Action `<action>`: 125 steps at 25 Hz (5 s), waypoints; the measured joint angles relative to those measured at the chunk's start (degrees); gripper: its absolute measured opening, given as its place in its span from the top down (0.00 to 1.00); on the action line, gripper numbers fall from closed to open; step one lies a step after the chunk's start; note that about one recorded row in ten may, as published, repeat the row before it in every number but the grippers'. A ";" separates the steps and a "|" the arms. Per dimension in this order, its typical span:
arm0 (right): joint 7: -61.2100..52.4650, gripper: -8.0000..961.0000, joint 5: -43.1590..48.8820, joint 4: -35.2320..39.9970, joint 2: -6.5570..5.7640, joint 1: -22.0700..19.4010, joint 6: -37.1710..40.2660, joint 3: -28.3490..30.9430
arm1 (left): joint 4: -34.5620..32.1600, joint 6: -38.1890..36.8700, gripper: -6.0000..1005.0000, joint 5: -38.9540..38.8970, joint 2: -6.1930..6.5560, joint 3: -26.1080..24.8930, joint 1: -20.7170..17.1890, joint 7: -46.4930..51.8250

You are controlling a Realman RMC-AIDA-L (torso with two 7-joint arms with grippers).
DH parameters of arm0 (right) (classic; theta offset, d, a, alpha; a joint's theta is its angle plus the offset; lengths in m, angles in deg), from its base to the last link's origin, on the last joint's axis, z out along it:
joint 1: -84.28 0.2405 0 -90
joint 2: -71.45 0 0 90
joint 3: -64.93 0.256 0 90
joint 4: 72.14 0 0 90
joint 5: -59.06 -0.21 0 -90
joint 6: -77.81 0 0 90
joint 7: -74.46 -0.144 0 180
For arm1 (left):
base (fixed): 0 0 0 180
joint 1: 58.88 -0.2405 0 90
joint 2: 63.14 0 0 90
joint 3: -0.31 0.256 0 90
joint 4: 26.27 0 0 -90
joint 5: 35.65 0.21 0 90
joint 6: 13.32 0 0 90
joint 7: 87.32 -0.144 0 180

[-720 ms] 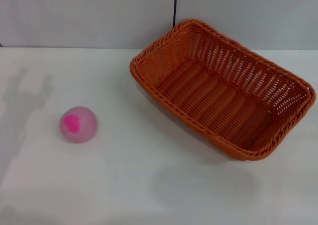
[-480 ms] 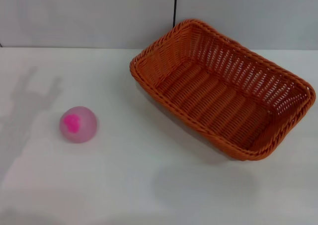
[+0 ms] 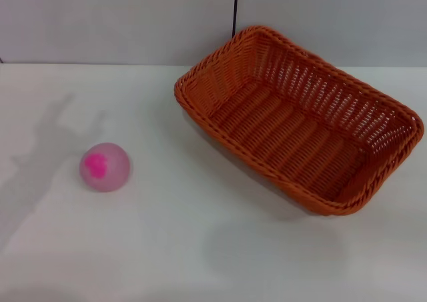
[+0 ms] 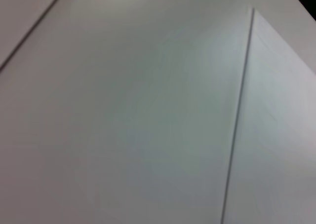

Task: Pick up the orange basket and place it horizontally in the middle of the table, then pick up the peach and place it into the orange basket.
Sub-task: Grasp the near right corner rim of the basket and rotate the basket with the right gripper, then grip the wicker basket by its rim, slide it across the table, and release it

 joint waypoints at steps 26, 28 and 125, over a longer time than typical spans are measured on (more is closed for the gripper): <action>-64.21 0.43 71.36 35.28 -13.78 28.11 9.76 -15.60 | 0.74 -2.41 0.15 -0.01 0.06 1.57 -1.29 2.01; -64.61 0.43 72.98 34.71 -13.42 29.54 8.82 -19.19 | 0.73 -2.61 0.15 0.00 0.06 1.48 -1.29 2.13; -25.38 0.82 56.42 35.98 -5.83 25.66 3.57 -29.27 | -0.32 -3.79 0.17 -0.36 -0.20 1.09 -2.47 6.47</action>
